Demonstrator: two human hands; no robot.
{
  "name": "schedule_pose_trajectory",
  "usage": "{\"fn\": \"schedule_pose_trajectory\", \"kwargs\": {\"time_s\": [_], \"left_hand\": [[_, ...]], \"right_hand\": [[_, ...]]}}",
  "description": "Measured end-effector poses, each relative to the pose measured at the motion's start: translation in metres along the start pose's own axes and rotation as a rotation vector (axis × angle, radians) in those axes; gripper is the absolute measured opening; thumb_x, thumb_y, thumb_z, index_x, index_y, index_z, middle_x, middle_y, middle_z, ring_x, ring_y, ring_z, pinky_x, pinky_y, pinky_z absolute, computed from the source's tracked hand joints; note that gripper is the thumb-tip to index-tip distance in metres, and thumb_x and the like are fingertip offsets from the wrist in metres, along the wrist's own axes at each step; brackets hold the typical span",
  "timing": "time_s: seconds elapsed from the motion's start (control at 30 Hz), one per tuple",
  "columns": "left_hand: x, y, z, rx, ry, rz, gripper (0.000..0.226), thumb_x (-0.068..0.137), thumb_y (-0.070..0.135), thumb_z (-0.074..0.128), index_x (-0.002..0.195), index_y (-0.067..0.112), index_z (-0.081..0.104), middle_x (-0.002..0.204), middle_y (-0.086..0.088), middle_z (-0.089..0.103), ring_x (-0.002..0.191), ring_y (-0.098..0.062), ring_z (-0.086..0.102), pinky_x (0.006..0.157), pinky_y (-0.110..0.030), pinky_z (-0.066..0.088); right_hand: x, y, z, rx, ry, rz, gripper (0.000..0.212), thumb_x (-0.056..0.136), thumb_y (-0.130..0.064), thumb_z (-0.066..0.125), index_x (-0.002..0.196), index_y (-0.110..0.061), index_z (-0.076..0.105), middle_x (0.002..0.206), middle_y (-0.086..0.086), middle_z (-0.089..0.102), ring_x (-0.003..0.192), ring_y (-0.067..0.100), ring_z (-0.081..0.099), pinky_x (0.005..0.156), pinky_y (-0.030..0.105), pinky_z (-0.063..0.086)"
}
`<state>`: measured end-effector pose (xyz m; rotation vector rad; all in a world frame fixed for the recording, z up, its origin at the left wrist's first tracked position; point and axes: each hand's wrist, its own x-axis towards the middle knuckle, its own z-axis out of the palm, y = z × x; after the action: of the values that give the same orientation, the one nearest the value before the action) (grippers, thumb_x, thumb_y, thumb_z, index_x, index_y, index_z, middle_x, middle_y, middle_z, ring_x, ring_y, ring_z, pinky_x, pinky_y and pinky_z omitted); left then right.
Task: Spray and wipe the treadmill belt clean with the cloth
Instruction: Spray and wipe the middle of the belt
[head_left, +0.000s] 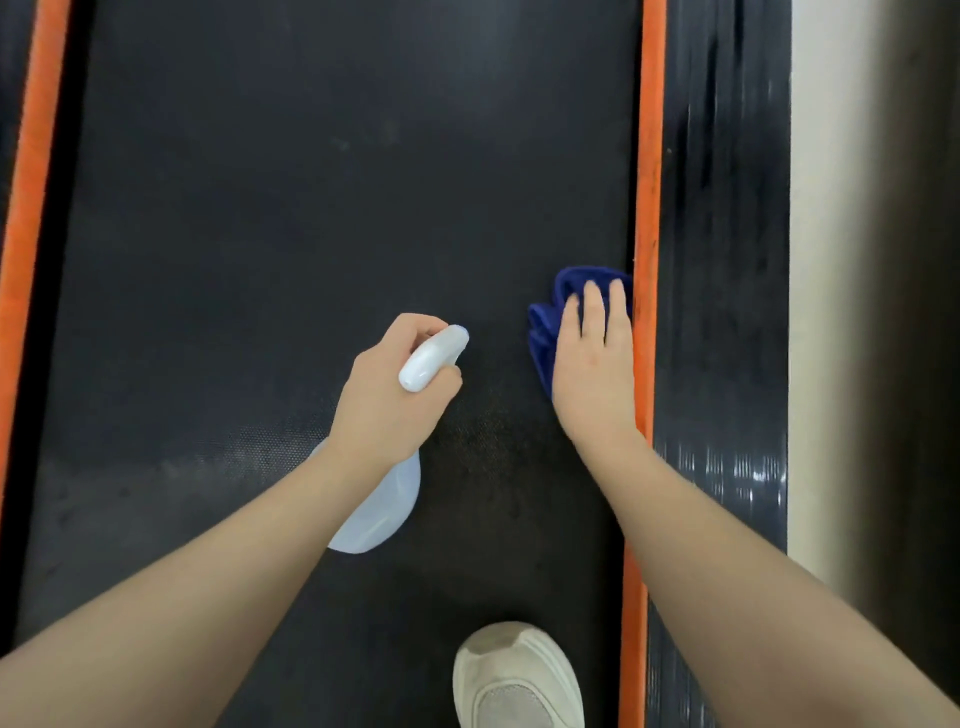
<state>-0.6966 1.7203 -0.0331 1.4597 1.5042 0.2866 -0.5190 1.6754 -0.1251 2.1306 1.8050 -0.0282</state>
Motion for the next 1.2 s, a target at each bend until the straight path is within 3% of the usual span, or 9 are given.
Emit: {"fn": "schedule_pose_trajectory", "kwargs": {"time_s": [0.07, 0.2, 0.27, 0.37, 0.5, 0.63, 0.9, 1.07, 1.2], "left_hand": [[-0.001, 0.004, 0.003, 0.031, -0.066, -0.003, 0.022, 0.088, 0.015, 0.057, 0.108, 0.025, 0.055, 0.094, 0.009, 0.063, 0.086, -0.014, 0.06, 0.073, -0.035, 0.05], [-0.008, 0.018, 0.016, 0.073, -0.205, 0.057, 0.017, 0.088, 0.015, 0.058, 0.101, 0.026, 0.055, 0.09, 0.01, 0.064, 0.085, -0.015, 0.062, 0.075, -0.039, 0.051], [-0.005, 0.031, 0.033, 0.018, -0.212, 0.105, 0.014, 0.087, 0.015, 0.058, 0.097, 0.025, 0.055, 0.091, 0.011, 0.064, 0.083, -0.013, 0.061, 0.074, -0.036, 0.05], [0.002, 0.062, 0.072, -0.029, -0.263, 0.166, 0.012, 0.086, 0.017, 0.058, 0.096, 0.023, 0.054, 0.09, 0.009, 0.064, 0.085, -0.017, 0.061, 0.076, -0.04, 0.051], [0.01, 0.096, 0.122, 0.018, -0.343, 0.243, 0.013, 0.087, 0.022, 0.053, 0.099, 0.021, 0.047, 0.088, 0.002, 0.061, 0.085, -0.024, 0.061, 0.076, -0.044, 0.051], [0.013, 0.104, 0.144, 0.049, -0.348, 0.249, 0.017, 0.087, 0.026, 0.056, 0.092, 0.016, 0.043, 0.081, -0.003, 0.06, 0.071, -0.023, 0.056, 0.063, -0.037, 0.047], [-0.038, 0.058, 0.131, 0.185, -0.677, 0.34, 0.025, 0.089, 0.018, 0.059, 0.084, 0.026, 0.036, 0.066, -0.003, 0.051, 0.055, -0.015, 0.046, 0.054, -0.033, 0.041], [-0.026, 0.056, 0.12, 0.038, -0.404, 0.213, 0.021, 0.087, 0.018, 0.061, 0.088, 0.022, 0.041, 0.064, 0.005, 0.053, 0.056, -0.011, 0.05, 0.056, -0.031, 0.043], [-0.003, 0.071, 0.099, -0.058, -0.267, 0.238, 0.022, 0.09, 0.012, 0.059, 0.103, 0.019, 0.043, 0.073, 0.006, 0.055, 0.061, 0.003, 0.053, 0.054, -0.015, 0.042]], "right_hand": [[0.007, 0.002, -0.006, 0.234, 0.02, 0.06, 0.059, 0.096, -0.013, 0.041, 0.147, 0.002, 0.015, 0.153, 0.022, 0.014, 0.142, 0.039, 0.01, 0.117, 0.044, 0.009], [-0.023, 0.031, -0.037, 1.183, 0.248, 0.339, 0.037, 0.093, 0.0, 0.042, 0.127, -0.004, 0.053, 0.132, 0.001, 0.048, 0.121, 0.013, 0.044, 0.103, 0.008, 0.025], [-0.05, 0.056, -0.044, 1.433, 0.37, 0.544, 0.035, 0.089, -0.002, 0.041, 0.118, -0.015, 0.058, 0.12, -0.002, 0.058, 0.108, 0.005, 0.054, 0.094, 0.009, 0.038], [-0.078, 0.096, -0.042, 1.606, 0.395, 0.828, 0.038, 0.091, 0.004, 0.039, 0.11, -0.022, 0.059, 0.109, -0.001, 0.063, 0.095, 0.002, 0.058, 0.081, 0.011, 0.045], [-0.099, 0.145, -0.045, 1.645, 0.467, 1.097, 0.037, 0.092, 0.0, 0.036, 0.102, -0.023, 0.063, 0.099, -0.002, 0.065, 0.099, 0.015, 0.06, 0.088, 0.028, 0.049], [-0.111, 0.175, -0.053, 1.636, 0.609, 1.129, 0.04, 0.091, -0.001, 0.037, 0.09, -0.031, 0.064, 0.097, -0.002, 0.066, 0.097, 0.015, 0.062, 0.085, 0.029, 0.051], [-0.14, 0.156, -0.026, 1.364, 0.421, 0.719, 0.046, 0.084, 0.01, 0.039, 0.101, -0.027, 0.059, 0.105, -0.017, 0.057, 0.093, -0.008, 0.052, 0.091, 0.009, 0.038], [-0.142, 0.111, 0.015, 0.983, 0.202, 0.137, 0.045, 0.084, -0.013, 0.037, 0.12, -0.003, 0.06, 0.132, 0.012, 0.053, 0.128, 0.024, 0.038, 0.112, 0.036, 0.027], [-0.122, 0.108, 0.027, 0.559, 0.175, -0.458, 0.042, 0.089, -0.024, 0.046, 0.126, -0.012, 0.059, 0.141, 0.013, 0.046, 0.135, 0.035, 0.029, 0.114, 0.045, 0.022]]}}
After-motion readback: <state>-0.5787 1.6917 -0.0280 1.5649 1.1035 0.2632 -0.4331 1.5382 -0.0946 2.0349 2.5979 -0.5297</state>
